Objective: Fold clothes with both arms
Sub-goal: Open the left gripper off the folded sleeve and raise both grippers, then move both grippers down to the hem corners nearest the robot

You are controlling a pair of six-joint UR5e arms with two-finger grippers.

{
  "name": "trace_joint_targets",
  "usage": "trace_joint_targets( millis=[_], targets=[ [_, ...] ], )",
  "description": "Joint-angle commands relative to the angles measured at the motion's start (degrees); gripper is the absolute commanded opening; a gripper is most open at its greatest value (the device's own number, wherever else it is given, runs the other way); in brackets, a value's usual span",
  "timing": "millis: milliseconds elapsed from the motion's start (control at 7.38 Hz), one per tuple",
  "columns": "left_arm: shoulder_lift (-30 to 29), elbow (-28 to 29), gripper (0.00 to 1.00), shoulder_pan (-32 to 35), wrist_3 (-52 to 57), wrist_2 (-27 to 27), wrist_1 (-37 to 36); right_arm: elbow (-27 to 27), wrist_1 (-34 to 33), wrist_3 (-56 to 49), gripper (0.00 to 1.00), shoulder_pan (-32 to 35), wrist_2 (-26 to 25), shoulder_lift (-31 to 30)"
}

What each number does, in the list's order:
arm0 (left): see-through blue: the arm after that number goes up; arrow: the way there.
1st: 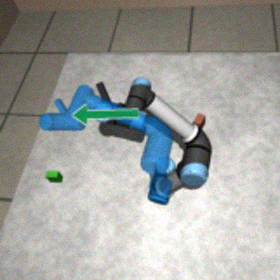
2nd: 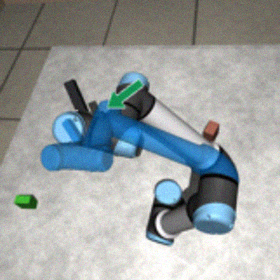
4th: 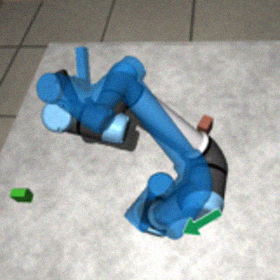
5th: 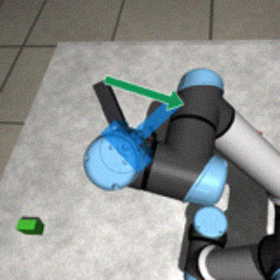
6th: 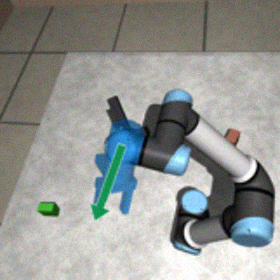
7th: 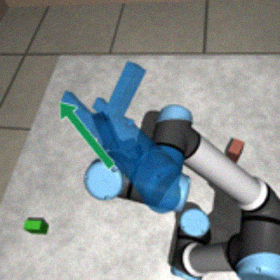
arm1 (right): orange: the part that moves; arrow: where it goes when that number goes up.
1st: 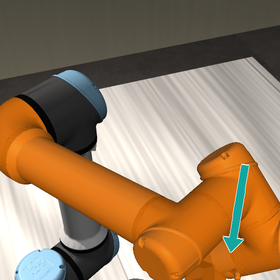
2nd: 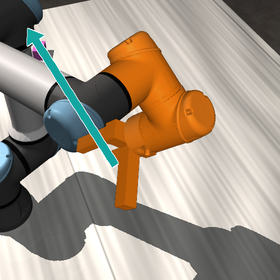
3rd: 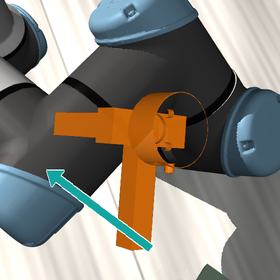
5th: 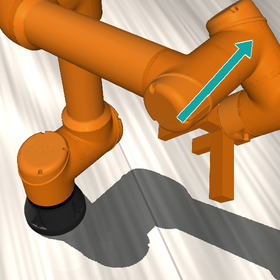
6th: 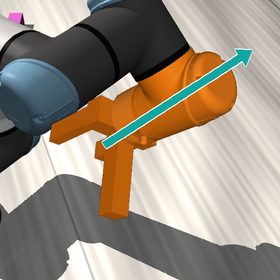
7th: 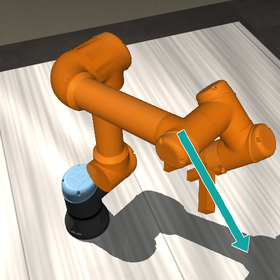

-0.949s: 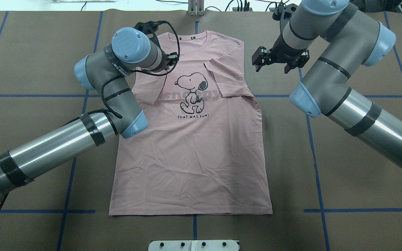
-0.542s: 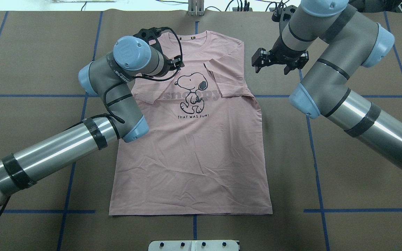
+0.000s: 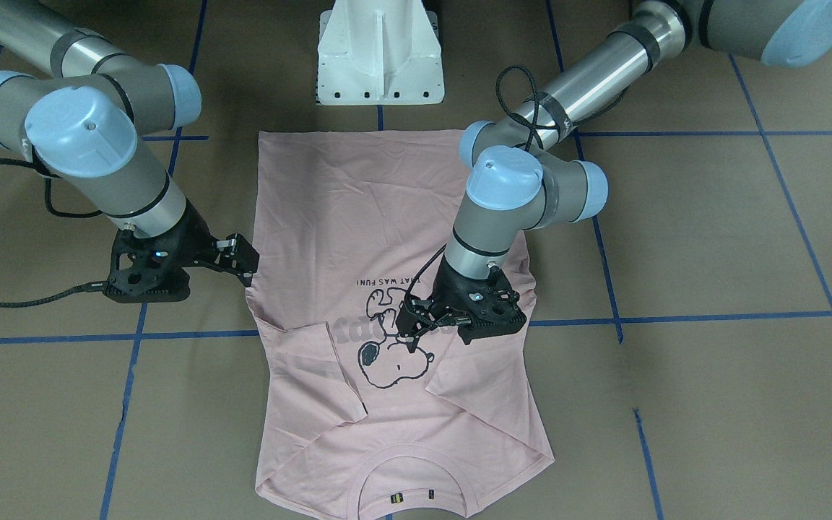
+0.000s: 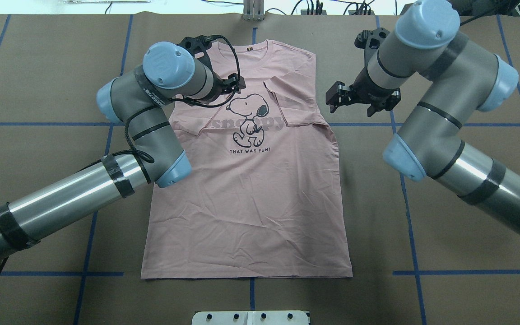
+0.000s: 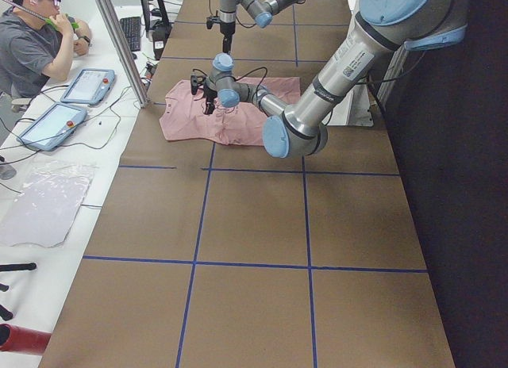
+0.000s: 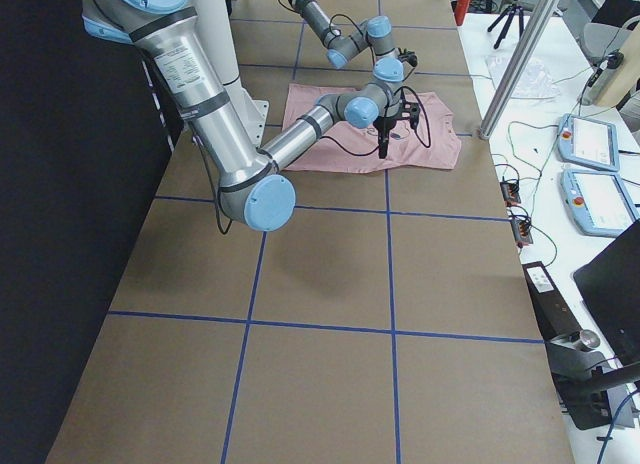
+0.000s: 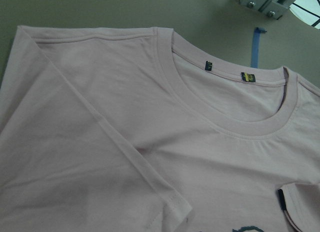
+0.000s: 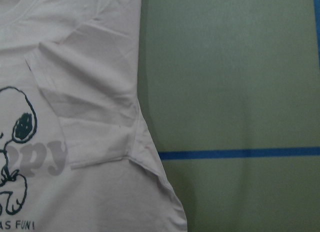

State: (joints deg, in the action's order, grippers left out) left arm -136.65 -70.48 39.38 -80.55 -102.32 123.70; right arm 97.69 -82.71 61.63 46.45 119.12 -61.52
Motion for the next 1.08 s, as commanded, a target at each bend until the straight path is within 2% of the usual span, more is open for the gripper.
trace_joint_targets(
  millis=[0,271,407,542,678,949],
  targets=[
    [8.1,-13.0,1.0,0.0,3.2,-3.8,-8.2,12.1,0.4,7.8,1.0,-7.2,-6.2,-10.3],
    [11.4,-22.9,1.0,-0.1,7.0,-4.2,-19.2,19.3,0.4,19.4,1.0,-16.2,-14.0,-15.4],
    [15.1,-28.1,1.0,-0.3,7.0,-3.9,-19.5,21.7,1.0,24.3,1.0,-22.9,-20.9,-16.7],
    [17.5,-30.8,1.0,-0.4,7.0,-3.9,-19.5,23.6,1.1,30.2,1.0,-30.1,-26.9,-19.0],
    [17.9,-30.9,1.0,-0.4,7.0,-3.8,-19.4,23.6,1.1,32.8,1.0,-35.8,-32.9,-19.8],
    [18.0,-30.9,1.0,-0.4,7.0,-3.8,-19.3,22.0,2.0,33.7,1.0,-39.0,-35.0,-21.7]
  ],
)
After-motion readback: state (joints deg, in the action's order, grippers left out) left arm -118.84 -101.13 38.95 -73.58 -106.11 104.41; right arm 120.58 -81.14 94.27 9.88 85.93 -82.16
